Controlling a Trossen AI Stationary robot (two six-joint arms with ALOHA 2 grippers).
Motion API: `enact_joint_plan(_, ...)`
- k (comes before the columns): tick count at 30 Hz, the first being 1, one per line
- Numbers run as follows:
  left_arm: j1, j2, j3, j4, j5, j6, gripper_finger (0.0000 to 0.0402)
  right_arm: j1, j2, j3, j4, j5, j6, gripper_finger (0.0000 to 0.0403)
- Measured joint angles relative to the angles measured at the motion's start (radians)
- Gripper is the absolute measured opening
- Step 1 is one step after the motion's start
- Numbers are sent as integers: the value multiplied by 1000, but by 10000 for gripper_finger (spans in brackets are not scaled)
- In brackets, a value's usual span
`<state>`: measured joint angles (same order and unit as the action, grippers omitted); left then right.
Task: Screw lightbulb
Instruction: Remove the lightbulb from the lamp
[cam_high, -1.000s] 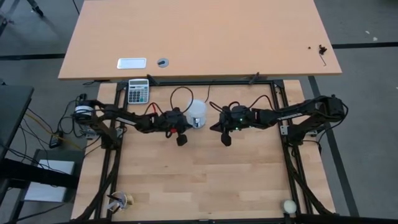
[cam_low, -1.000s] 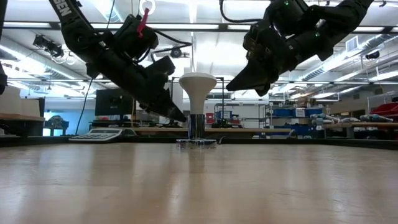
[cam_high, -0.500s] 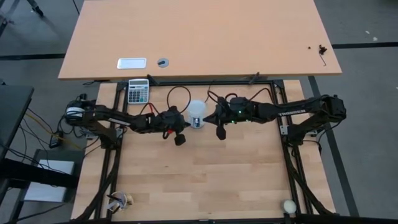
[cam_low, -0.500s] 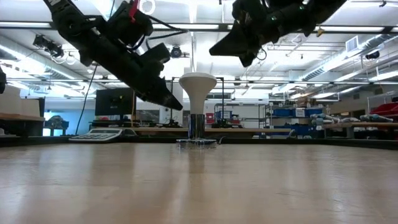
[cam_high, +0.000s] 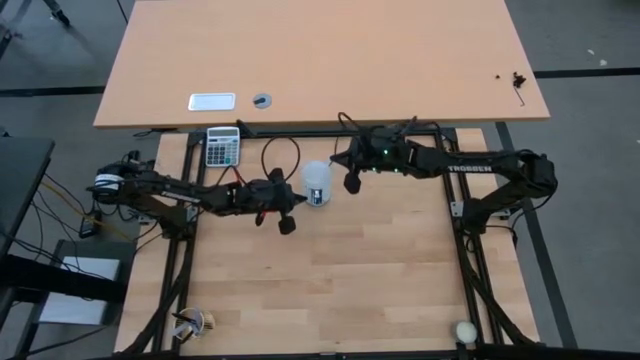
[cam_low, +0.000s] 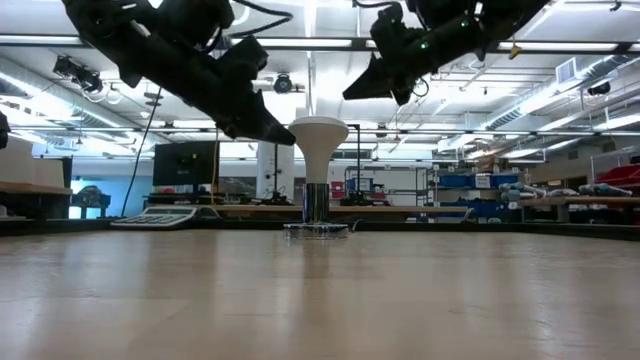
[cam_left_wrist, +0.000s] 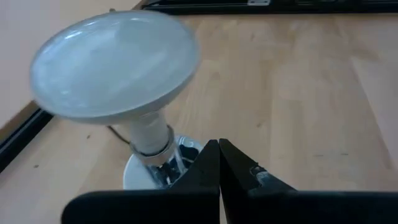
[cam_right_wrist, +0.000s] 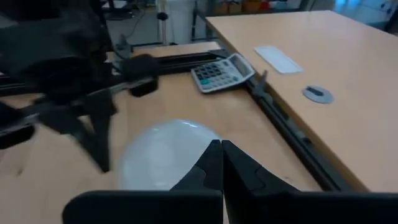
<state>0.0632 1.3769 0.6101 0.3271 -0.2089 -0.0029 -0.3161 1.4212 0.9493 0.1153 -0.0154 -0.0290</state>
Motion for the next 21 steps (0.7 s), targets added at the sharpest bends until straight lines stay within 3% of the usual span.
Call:
enact_joint_plan(12, -22, 2, 0, 102, 3, 77, 0, -52, 133, 0, 142, -57, -16, 5)
enact_joint_plan(21, 21, 3, 0, 127, -3, 78, 0, -66, 167, 0, 132, -95, -3, 5)
